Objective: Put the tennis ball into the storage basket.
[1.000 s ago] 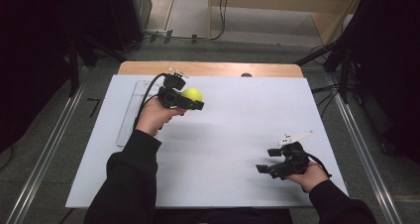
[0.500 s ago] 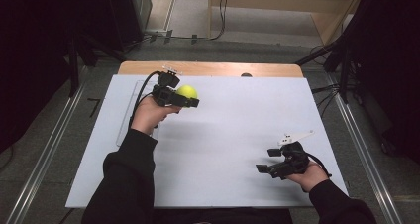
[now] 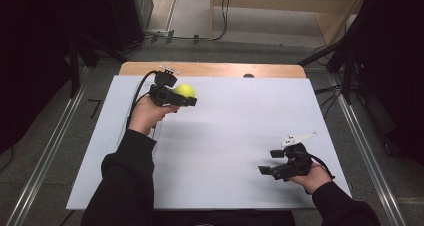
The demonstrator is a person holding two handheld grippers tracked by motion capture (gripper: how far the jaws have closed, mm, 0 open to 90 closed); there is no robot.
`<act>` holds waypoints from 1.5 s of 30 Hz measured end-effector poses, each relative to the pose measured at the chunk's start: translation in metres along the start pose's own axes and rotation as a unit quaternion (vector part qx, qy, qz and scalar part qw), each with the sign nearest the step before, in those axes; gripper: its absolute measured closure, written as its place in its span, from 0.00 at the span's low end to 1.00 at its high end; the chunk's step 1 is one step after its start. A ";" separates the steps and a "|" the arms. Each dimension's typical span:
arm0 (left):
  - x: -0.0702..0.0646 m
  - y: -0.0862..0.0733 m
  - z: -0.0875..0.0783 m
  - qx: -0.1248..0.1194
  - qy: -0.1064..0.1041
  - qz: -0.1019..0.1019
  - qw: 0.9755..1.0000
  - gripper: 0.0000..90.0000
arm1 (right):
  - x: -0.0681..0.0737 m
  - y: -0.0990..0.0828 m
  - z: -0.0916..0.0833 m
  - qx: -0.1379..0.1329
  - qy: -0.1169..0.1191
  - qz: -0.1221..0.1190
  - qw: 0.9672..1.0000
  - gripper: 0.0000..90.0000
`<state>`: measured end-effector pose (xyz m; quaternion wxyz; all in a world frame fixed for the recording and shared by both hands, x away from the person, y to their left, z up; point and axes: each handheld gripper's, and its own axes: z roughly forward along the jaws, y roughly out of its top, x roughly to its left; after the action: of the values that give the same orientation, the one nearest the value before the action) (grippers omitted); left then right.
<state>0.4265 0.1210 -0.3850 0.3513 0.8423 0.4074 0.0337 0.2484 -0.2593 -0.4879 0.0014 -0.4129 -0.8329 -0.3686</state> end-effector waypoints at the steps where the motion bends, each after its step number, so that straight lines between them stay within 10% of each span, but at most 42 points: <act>1: 0.002 0.000 -0.002 -0.001 0.002 0.000 1.000 0.30 | 0.000 0.000 0.000 0.000 0.000 0.000 1.000 0.16; 45: 0.037 -0.015 -0.030 -0.021 0.040 -0.040 0.998 0.30 | 0.001 0.001 0.001 0.002 -0.001 0.000 1.000 0.16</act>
<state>0.4306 0.1710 -0.3803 0.3530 0.8158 0.4539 0.0620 0.2483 -0.2580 -0.4876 0.0008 -0.4134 -0.8334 -0.3667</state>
